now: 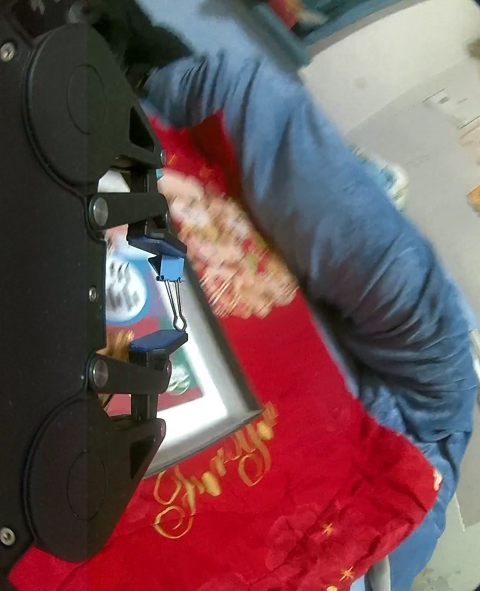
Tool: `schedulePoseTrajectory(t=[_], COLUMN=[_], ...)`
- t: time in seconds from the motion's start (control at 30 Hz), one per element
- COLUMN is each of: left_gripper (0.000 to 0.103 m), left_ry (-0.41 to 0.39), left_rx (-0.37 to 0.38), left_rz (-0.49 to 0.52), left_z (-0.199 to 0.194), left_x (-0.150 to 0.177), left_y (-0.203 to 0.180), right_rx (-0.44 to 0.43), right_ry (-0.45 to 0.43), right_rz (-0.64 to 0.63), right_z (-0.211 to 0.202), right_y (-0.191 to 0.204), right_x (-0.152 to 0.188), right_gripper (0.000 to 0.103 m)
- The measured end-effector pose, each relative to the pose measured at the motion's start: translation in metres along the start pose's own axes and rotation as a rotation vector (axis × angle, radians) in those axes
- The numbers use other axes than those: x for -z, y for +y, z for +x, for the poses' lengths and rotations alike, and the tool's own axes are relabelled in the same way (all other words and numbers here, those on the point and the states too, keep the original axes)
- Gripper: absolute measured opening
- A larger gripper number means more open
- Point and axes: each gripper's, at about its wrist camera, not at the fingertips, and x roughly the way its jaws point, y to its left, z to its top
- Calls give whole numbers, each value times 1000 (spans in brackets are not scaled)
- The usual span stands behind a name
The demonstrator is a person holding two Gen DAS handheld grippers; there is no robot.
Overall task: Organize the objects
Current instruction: 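Lift the blue binder clip and carry it over the black box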
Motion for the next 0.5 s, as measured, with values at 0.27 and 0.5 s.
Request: schedulePoseTrajectory(t=[0.27, 0.5], left_gripper=[51, 52], left_ry=[6, 38], left_rx=[-21, -14], left_rz=[14, 6], left_z=[14, 20], left_x=[11, 16], left_y=[-2, -4], right_rx=[68, 93], right_ry=[23, 32], right_rz=[-81, -93], right_z=[22, 25], right_y=[16, 15], right_x=[16, 20], right_gripper=[42, 42])
